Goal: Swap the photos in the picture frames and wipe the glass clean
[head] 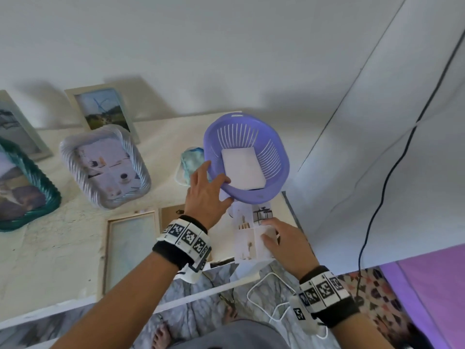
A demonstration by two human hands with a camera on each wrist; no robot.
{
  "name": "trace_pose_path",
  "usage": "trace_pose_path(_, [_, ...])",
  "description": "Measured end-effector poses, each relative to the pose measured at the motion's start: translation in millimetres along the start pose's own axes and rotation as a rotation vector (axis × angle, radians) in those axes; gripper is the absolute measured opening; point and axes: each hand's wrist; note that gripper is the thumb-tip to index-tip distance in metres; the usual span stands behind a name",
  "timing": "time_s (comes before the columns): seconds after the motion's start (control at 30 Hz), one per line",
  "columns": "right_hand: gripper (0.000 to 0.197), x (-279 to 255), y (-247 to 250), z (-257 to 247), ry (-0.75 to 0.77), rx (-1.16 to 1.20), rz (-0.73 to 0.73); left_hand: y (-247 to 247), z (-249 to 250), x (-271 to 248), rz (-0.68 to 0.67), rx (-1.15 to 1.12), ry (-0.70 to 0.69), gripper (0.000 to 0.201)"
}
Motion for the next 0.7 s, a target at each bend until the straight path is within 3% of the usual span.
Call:
trace_pose_path(0.1, [0.031, 4.1, 5.5, 9.8, 0.053, -0.096, -0.01, -5.2, 1.4, 2.7, 0.043, 0.026, -0.031, 0.034])
trace_pose_path(0.27, [0.03, 17.4, 8.1, 19.0, 0.114, -0.152, -0.002, -0.4, 0.0, 10.4, 0.019, 0.03, -0.115, 0.037])
trace_pose_path(0.7, [0.031, 90.1, 33.4, 4.0, 0.13, -0.361, -0.098, 24.8, 4.4, 42.4, -0.006, -0.057, -0.1, 0.042])
Point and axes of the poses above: each hand's wrist, its own x-axis towards the middle knuckle, its own y-axis out of the back of the hand, z = x × y, and after that the axes turned 13 degrees about -x, right-handed
